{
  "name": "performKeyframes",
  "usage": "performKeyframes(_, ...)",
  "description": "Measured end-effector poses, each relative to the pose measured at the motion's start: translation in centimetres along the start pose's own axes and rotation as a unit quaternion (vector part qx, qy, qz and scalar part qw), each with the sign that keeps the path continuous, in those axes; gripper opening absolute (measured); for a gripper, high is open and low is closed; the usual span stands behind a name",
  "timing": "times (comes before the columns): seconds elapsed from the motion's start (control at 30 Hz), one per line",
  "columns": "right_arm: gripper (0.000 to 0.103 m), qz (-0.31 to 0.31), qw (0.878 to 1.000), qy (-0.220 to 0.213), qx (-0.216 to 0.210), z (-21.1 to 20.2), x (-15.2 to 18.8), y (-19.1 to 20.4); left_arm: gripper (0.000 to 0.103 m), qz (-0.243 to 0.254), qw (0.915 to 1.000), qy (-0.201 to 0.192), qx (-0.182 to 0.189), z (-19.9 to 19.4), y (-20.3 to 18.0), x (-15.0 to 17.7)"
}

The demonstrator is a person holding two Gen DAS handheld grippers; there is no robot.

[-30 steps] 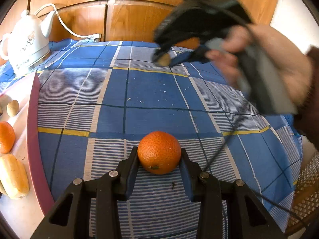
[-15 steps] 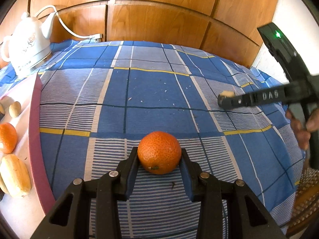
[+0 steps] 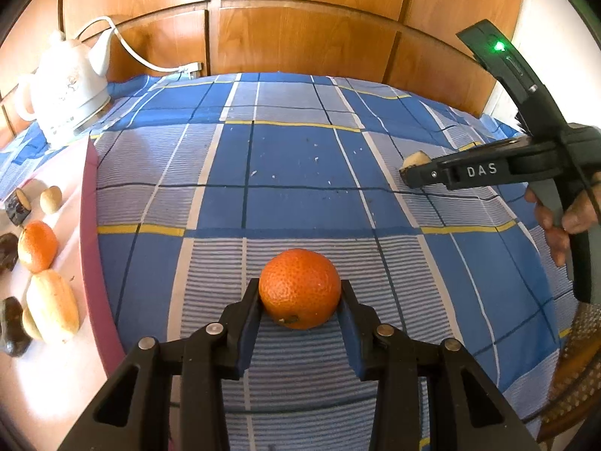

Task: Organize fruits
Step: 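Lift the beige cut piece with the right gripper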

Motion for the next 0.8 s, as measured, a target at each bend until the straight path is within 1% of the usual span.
performKeyframes(0.17,0.035,-0.006,1.0,-0.001,0.005,0.0,0.0,0.1,0.039,0.004,1.0,0.0,-0.005,-0.4,-0.4,0.3)
performKeyframes(0.4,0.035,-0.01,1.0,-0.003,0.008,-0.1,-0.1,0.3,0.039,0.011,0.9998,-0.014,-0.005,-1.7,-1.0,0.2)
performKeyframes(0.8,0.035,-0.011,1.0,-0.006,0.007,-0.2,-0.1,0.4,0.039,0.003,0.9995,-0.031,-0.002,-4.0,-0.6,-0.2)
Point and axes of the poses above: each gripper's, at about its wrist camera, not at the fingertips, and z roughly the way its jaws point, y to its left, x to its underside, the point moved 10 cm from there along z, roughly the way its jaws point, and after that the axes turned 15 degrees about y, right-handed, at the moved point
